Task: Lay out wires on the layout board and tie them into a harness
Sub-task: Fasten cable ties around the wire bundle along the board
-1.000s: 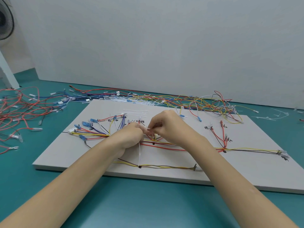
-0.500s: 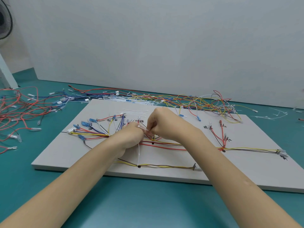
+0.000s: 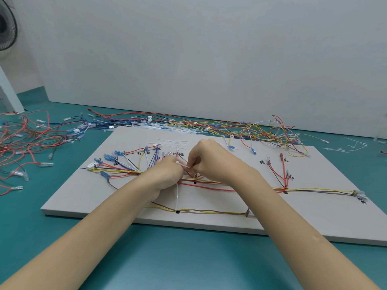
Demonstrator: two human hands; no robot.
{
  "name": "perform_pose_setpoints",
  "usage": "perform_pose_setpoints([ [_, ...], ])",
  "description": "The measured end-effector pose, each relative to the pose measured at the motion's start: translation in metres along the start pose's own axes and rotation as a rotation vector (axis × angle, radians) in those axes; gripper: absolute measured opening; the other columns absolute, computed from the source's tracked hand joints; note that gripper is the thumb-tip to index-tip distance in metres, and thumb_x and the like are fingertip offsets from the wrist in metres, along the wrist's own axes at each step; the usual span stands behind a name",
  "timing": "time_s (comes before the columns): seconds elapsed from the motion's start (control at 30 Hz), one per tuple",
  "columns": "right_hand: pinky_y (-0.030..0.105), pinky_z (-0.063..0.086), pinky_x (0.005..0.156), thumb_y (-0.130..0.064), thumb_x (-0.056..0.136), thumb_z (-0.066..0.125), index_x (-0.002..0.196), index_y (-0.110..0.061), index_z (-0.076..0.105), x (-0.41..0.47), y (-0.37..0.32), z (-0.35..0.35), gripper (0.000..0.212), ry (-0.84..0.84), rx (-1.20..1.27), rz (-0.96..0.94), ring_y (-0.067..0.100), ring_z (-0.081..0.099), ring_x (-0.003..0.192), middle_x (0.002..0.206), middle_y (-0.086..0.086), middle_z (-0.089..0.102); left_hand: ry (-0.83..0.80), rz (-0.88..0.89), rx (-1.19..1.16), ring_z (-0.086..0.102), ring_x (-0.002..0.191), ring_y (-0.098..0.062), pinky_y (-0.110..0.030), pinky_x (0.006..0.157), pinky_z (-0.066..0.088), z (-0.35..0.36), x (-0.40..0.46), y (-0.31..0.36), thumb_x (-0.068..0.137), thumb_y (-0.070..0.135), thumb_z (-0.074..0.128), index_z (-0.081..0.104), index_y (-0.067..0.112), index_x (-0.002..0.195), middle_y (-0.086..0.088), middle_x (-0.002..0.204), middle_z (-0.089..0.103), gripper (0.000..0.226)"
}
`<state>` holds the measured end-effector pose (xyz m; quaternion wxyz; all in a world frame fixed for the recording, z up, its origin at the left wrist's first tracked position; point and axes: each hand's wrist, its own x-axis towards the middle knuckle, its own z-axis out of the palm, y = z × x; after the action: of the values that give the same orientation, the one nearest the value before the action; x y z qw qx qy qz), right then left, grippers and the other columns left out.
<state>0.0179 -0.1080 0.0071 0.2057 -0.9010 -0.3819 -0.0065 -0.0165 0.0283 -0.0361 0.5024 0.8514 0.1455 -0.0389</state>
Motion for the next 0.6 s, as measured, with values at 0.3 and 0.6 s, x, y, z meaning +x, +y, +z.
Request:
perform_pose_setpoints([
  [0.3,0.037,0.055,0.069,0.001,0.078,0.068,0.085,-0.006,0.078,0.002,0.009,0.003,0.014,-0.032,0.054,0.033,0.021,0.06,0.069,0.079,0.013,0.072,-0.015,0.04,0.042,0.046,0.122,-0.026,-0.026,0.096,0.039,0.001,0.0,-0.001,0.086,-0.002,0.041,0.072,0.024,0.098,-0.011,0.124,0.06,0.042],
  [0.6,0.029,0.051,0.051,-0.003,0.078,0.073,0.078,0.0,0.074,0.01,0.022,0.002,0.003,-0.155,0.292,0.252,0.022,0.058,0.061,0.07,0.015,0.065,-0.056,0.085,0.091,0.052,0.117,-0.026,-0.033,0.102,0.041,0.001,0.001,-0.005,0.086,0.0,0.041,0.076,0.03,0.084,-0.009,0.118,0.065,0.046],
])
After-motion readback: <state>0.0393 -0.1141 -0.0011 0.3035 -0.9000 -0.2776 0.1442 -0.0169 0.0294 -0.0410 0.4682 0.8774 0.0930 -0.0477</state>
